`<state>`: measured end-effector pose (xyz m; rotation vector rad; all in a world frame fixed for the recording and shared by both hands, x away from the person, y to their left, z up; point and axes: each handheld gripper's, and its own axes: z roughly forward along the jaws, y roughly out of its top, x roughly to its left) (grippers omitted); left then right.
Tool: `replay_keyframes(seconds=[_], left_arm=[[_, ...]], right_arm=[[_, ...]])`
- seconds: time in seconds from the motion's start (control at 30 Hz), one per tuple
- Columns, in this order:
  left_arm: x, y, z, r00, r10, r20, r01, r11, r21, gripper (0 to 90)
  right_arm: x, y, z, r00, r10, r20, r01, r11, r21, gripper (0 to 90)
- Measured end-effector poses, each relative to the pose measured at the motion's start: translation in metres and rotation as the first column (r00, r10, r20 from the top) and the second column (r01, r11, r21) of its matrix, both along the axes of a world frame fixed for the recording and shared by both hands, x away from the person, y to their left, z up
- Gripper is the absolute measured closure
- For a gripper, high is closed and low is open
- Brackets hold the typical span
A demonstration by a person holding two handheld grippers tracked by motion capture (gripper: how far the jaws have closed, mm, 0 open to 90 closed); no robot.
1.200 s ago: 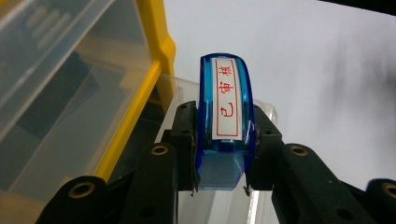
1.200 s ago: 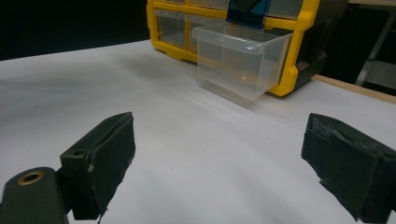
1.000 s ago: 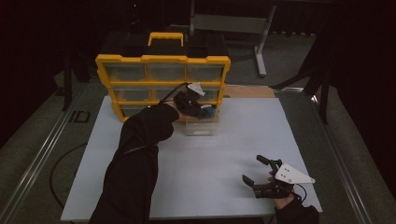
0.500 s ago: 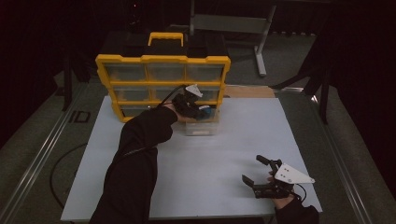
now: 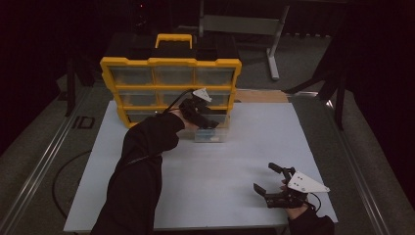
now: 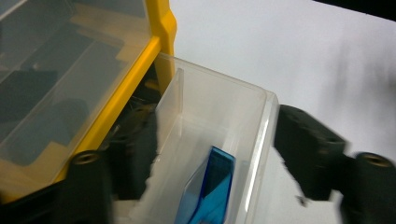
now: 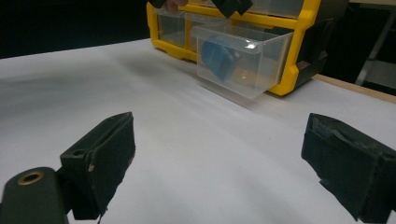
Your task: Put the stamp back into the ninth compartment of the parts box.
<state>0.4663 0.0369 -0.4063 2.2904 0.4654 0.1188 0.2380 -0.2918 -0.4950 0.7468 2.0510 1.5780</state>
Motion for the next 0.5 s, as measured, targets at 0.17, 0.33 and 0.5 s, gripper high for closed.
replay_keyframes(seconds=[0.17,0.33,0.5], left_arm=[[-0.005,0.002,0.004,0.9997,0.014,0.018,-0.013,0.9997,-0.022,19.4],[-0.006,0.007,0.006,0.9997,0.006,-0.026,-0.008,0.9984,-0.056,6.2],[-0.008,0.011,0.006,0.9997,-0.008,-0.023,0.007,0.9979,-0.064,0.9]], right_arm=[[0.0,0.0,0.0,1.0,-0.001,0.0,0.001,1.0,-0.001,9.6],[0.0,0.0,0.0,1.0,-0.002,-0.001,0.002,1.0,-0.002,9.6],[0.0,0.001,0.0,1.0,-0.001,0.0,0.001,1.0,-0.004,9.6]])
